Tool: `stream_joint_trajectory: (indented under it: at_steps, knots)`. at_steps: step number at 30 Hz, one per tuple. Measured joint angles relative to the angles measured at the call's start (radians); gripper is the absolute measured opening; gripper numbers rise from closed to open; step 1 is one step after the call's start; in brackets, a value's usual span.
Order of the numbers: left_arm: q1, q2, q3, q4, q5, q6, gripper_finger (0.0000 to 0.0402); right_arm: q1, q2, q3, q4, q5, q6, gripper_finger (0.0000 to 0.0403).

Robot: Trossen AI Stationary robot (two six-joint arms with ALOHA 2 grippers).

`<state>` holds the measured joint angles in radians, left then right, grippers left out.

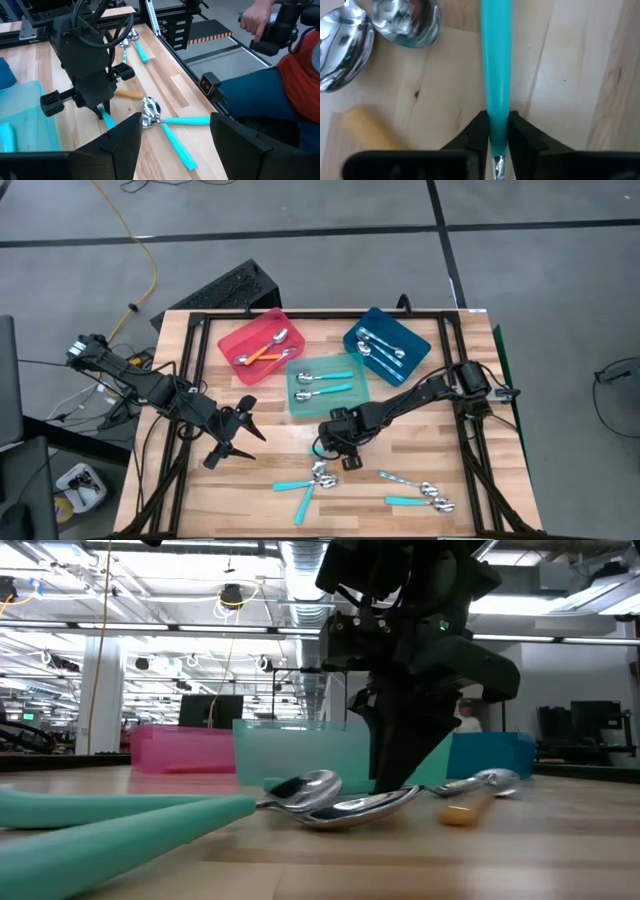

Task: Sort silverware by color (type)
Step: Put the blue spoon into the green bin

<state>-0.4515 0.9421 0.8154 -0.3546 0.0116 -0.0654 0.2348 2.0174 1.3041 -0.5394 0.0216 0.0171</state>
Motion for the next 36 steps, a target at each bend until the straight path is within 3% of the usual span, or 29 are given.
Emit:
stream_joint_trajectory:
  at_steps: [2, 24, 36]
  knots:
    - [0.0, 0.0, 0.0, 0.0, 0.0, 0.0, 0.0218, 0.0, 0.0, -0.001, 0.0, 0.001, 0.001, 0.0065]
    - [0.0, -0.01, 0.0, 0.011, -0.001, 0.0, 0.0218, 0.01, -0.081, -0.006, 0.02, 0.019, 0.054, 0.0065]
    - [-0.003, -0.069, 0.0, 0.012, -0.067, 0.013, 0.0218, 0.01, -0.164, -0.004, 0.056, 0.034, 0.056, 0.0065]
